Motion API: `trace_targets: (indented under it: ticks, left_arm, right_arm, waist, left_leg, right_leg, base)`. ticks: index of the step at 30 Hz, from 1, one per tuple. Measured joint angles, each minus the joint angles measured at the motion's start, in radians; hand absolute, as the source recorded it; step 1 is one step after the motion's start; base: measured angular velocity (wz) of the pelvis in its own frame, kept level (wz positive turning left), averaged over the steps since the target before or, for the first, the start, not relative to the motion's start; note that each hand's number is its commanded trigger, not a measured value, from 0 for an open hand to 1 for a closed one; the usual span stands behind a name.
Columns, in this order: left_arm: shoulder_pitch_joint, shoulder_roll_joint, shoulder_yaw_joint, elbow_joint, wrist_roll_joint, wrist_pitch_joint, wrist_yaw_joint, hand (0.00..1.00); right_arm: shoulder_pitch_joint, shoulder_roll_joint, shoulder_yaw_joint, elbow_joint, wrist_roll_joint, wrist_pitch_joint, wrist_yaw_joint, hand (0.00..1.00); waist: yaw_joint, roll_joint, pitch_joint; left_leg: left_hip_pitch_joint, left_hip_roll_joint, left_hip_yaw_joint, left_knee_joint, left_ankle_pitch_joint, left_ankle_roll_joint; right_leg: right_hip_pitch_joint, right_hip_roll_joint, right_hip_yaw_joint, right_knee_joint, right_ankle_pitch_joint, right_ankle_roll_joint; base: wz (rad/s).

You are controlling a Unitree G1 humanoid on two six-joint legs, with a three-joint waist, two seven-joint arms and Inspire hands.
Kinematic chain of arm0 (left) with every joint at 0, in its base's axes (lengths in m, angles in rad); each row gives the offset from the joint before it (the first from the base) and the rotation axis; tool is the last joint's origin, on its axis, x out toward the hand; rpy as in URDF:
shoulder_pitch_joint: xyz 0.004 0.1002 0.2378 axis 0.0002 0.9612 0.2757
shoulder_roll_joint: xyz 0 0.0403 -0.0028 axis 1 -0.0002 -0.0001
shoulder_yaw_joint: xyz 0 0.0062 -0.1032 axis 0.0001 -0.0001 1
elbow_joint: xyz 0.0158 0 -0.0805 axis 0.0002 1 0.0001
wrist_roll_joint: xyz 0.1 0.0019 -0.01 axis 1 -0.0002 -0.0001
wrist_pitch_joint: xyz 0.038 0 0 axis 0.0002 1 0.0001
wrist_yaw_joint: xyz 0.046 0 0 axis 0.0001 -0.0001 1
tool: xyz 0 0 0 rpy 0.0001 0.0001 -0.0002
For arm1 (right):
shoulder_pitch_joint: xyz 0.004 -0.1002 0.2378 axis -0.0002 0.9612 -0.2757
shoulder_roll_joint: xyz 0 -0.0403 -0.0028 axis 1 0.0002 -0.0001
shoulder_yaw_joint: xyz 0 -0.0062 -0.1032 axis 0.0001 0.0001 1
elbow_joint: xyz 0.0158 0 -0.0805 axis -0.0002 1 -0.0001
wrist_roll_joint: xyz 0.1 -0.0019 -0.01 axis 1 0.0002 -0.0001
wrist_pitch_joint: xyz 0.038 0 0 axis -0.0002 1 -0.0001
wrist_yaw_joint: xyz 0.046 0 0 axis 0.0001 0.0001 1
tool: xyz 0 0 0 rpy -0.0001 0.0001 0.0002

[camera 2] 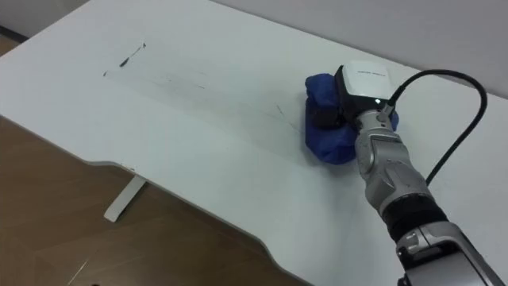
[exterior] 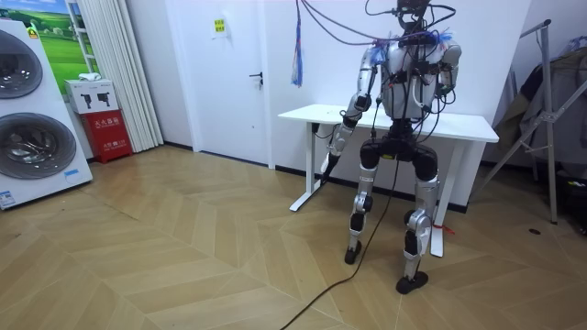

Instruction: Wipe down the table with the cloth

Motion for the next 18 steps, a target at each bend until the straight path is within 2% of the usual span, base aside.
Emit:
trace_targets:
  ticks: [1, 2, 4, 5, 6, 8, 11, 16, 18]
  left_arm:
    - [0.0, 0.002, 0.005, -0.003, 0.008, -0.001, 0.0, 0.0]
    - [0.001, 0.002, 0.017, -0.004, 0.016, -0.004, 0.0, 0.0]
    - [0.006, 0.006, 0.038, -0.004, 0.017, -0.006, 0.005, 0.0]
    - [0.016, 0.01, 0.045, -0.004, 0.017, -0.009, 0.006, 0.0]
    - [0.014, 0.011, 0.046, -0.006, 0.017, -0.01, 0.007, 0.0]
    - [0.006, 0.011, 0.048, -0.024, 0.017, -0.025, 0.02, 0.0]
    - [-0.013, 0.011, 0.048, -0.028, 0.018, -0.044, 0.027, 0.0]
    - [-0.026, 0.006, 0.043, -0.034, 0.016, -0.051, 0.048, 0.0]
    - [-0.026, 0.006, 0.043, -0.036, 0.016, -0.051, 0.053, 0.0]
  right_arm:
    - [0.052, -0.006, -0.011, 0.01, 0.011, -0.009, -0.012, 1.0]
    - [0.106, -0.008, -0.062, -0.017, 0.025, -0.036, -0.047, 1.0]
    - [0.162, -0.01, -0.109, -0.024, 0.036, -0.067, -0.083, 1.0]
    - [0.2, -0.012, -0.132, -0.023, 0.044, -0.08, -0.102, 1.0]
    - [0.217, -0.012, -0.142, -0.019, 0.046, -0.086, -0.109, 1.0]
    - [0.264, -0.013, -0.194, -0.018, 0.045, -0.105, -0.129, 1.0]
    - [0.318, -0.013, -0.249, -0.011, 0.046, -0.119, -0.164, 1.0]
    - [0.361, -0.012, -0.278, -0.006, 0.048, -0.133, -0.188, 1.0]
    - [0.369, -0.012, -0.282, -0.002, 0.05, -0.137, -0.202, 1.0]
  waist:
    - [-0.006, 0.002, -0.0014]
    - [-0.018, 0.007, -0.0011]
    - [-0.05, 0.012, -0.0043]
    - [-0.066, 0.014, -0.0138]
    - [-0.077, 0.017, -0.0173]
    - [-0.125, 0.014, -0.0244]
    - [-0.157, 0.013, -0.0238]
    - [-0.202, 0.012, -0.0235]
    - [-0.207, 0.013, -0.0237]
  left_leg:
    - [0.0, 0.0, 0.0, 0.001, 0.0, 0.001]
    - [0.001, -0.001, 0.0, -0.001, 0.0, 0.001]
    - [0.012, -0.002, 0.003, -0.007, -0.001, 0.001]
    - [0.021, -0.001, 0.008, -0.013, -0.001, 0.001]
    - [0.023, -0.001, 0.01, -0.016, -0.001, 0.001]
    - [0.035, -0.002, 0.011, -0.018, -0.002, 0.003]
    - [0.053, -0.003, 0.021, -0.018, -0.007, 0.005]
    - [0.07, -0.003, 0.048, -0.007, -0.021, 0.011]
    - [0.072, -0.003, 0.057, 0.004, -0.029, 0.013]
  right_leg:
    - [0.002, 0.0, 0.004, 0.0, 0.0, 0.0]
    - [0.002, 0.0, 0.004, -0.001, 0.0, 0.0]
    - [0.009, -0.001, 0.005, -0.001, 0.0, 0.0]
    - [0.011, -0.002, 0.007, -0.001, 0.0, 0.0]
    - [0.012, -0.003, 0.007, -0.001, 0.0, 0.0]
    - [0.026, -0.004, 0.006, 0.001, 0.0, 0.0]
    - [0.036, -0.007, 0.013, 0.001, 0.0, 0.001]
    - [0.048, -0.013, 0.031, 0.001, 0.003, 0.007]
    - [0.047, -0.014, 0.038, 0.001, 0.004, 0.009]
  base:
    - [0.07]
    - [0.0]
    - [-0.08]
    - [-0.11]
    - [-0.07]
    - [0.0]
    - [-0.12]
    - [-0.18]
    - [-0.13]
